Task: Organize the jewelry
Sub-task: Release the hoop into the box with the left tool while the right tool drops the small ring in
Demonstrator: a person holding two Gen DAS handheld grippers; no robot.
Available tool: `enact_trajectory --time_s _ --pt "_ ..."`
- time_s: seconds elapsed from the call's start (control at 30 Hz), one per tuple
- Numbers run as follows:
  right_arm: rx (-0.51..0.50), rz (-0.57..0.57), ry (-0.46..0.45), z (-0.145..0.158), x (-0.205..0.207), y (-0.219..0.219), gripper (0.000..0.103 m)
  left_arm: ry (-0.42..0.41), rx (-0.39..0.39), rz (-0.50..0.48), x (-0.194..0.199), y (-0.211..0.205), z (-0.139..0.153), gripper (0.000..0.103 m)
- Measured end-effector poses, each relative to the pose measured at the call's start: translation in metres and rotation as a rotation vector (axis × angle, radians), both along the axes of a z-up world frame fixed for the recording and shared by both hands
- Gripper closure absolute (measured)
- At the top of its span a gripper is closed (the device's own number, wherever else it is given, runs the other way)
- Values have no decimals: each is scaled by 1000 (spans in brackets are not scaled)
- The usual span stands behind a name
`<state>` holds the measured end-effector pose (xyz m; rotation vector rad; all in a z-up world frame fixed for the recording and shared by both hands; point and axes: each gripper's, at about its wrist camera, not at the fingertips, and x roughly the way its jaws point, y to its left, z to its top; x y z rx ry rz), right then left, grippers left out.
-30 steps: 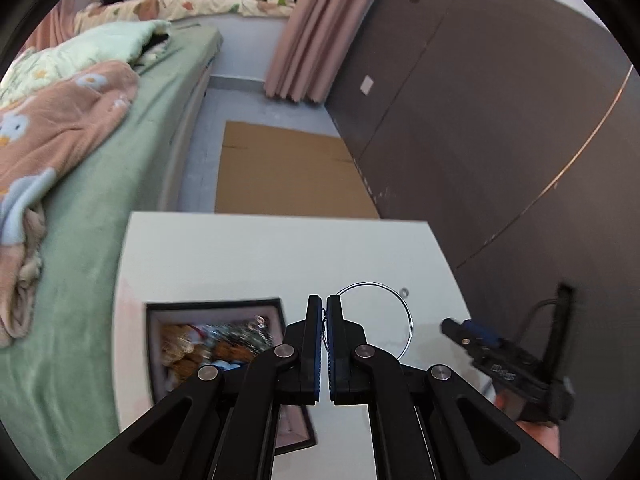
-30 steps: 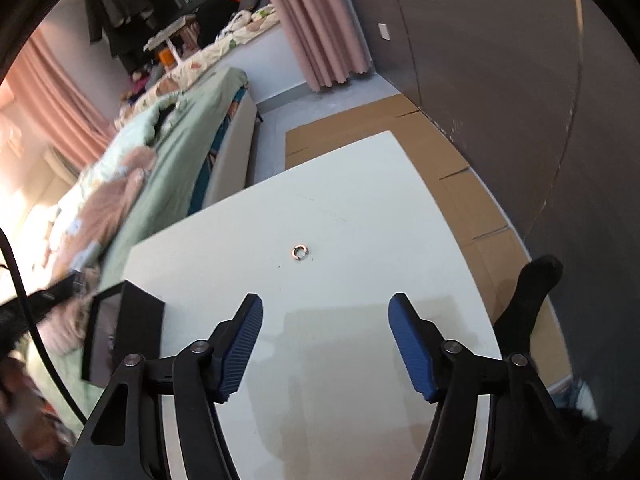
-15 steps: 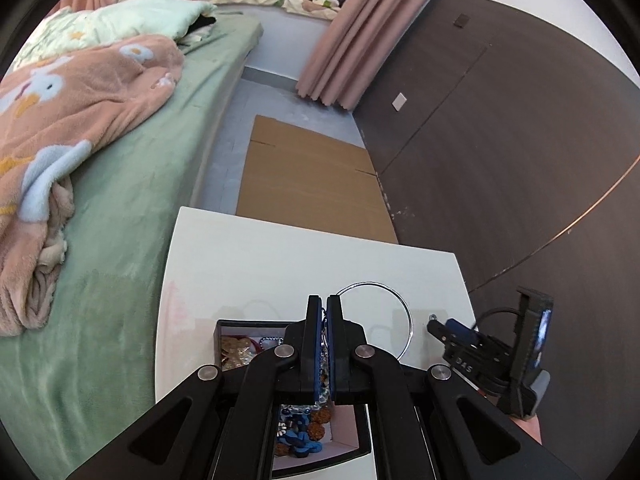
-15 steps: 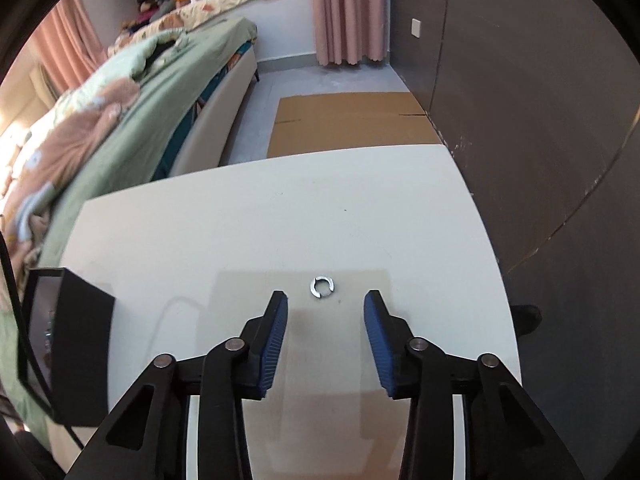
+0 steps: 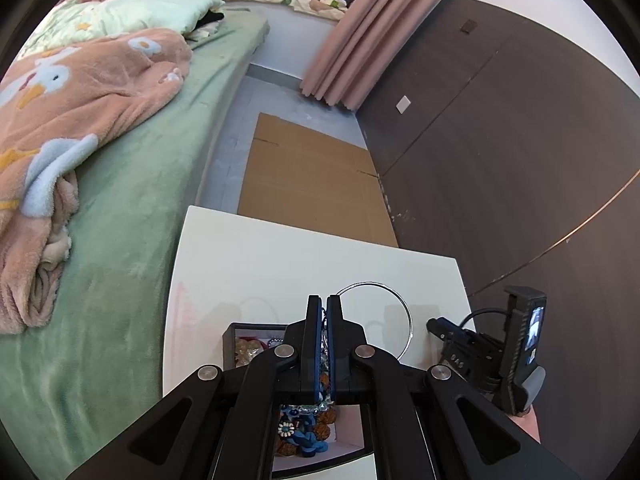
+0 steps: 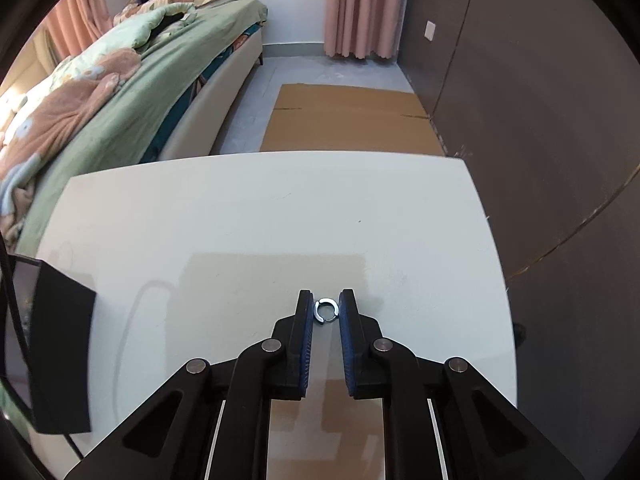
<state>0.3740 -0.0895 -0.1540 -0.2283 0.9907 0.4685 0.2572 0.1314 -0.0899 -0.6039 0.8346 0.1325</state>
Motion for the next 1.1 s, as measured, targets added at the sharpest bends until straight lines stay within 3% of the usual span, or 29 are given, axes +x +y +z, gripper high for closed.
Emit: enact_trajectory --time_s 0.27,0.47,0.7,0.93,1.1 --pt "200 -39 25 36 -21 -24 89 8 12 -21 -7 4 4 101" --pt "288 -16 3 65 -51 -20 89 21 5 -36 -14 10 0 101" --pt "336 38 -5 80 -82 6 89 43 23 -62 -19 10 -7 101" --pt "383 78 5 86 -106 27 89 114 23 -126 -17 4 -25 101" --pt "384 91 24 83 -119 38 89 165 -54 -174 -16 5 -36 99"
